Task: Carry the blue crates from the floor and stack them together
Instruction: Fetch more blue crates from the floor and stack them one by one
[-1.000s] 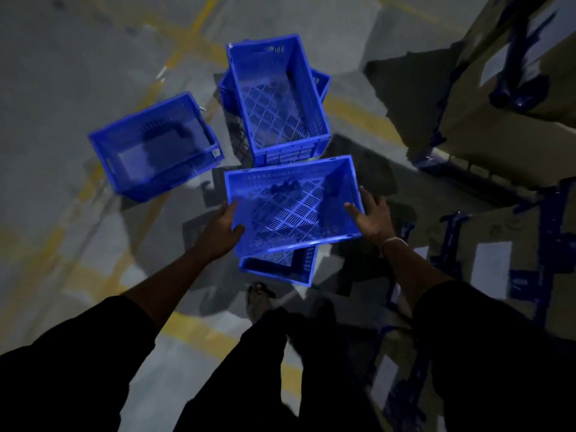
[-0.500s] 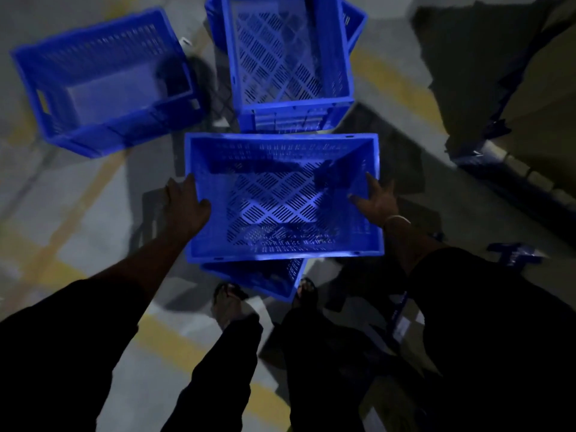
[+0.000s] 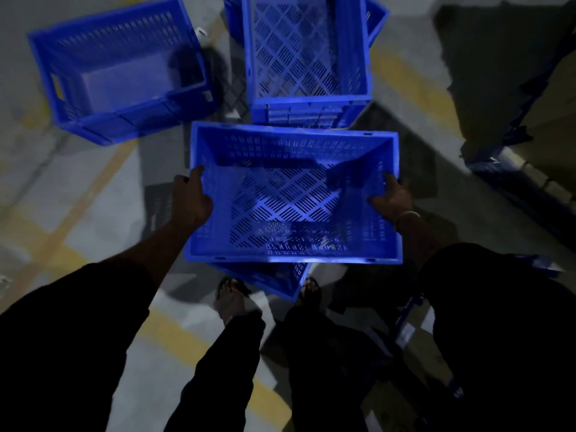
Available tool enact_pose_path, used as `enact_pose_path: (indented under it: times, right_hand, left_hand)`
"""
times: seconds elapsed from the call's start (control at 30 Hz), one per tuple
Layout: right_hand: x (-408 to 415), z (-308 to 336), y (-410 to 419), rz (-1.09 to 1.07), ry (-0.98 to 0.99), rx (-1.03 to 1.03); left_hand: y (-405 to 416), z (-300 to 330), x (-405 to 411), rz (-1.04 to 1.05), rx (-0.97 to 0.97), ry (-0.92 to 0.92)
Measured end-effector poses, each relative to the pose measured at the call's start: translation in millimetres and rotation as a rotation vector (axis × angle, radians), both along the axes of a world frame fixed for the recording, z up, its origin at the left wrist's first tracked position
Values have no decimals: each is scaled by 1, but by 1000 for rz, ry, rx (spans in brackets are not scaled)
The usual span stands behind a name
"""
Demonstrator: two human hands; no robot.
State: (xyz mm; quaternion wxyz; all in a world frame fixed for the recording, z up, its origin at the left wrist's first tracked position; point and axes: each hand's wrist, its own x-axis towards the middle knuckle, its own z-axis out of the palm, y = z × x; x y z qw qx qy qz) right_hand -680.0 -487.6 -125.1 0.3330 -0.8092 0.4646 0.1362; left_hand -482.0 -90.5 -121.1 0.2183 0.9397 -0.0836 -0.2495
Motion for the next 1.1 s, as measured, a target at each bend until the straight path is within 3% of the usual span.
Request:
enact_pose_path:
  times: [0.37,0.53,0.7,0.77,0.9,1.1]
  right_hand:
    - [-2,181,33,254,13,-197]
    - [2,289,60,353,-53,-242]
    - [6,375,95,407,-207,-358]
    - [14,398,111,443,-224,-406]
    - [32,417,136,551,-275,-428]
    - [71,427,183,697,-405,-379]
  left_hand:
    - [57,157,5,-207,8,-102]
    - [90,272,6,-148,99,-94]
    - [158,339,0,-307,65,-232]
    - [180,356,-9,-265,43,-252]
    - [211,391,-33,29,-6,-266]
    - [284,406,-92,140,-87,-366]
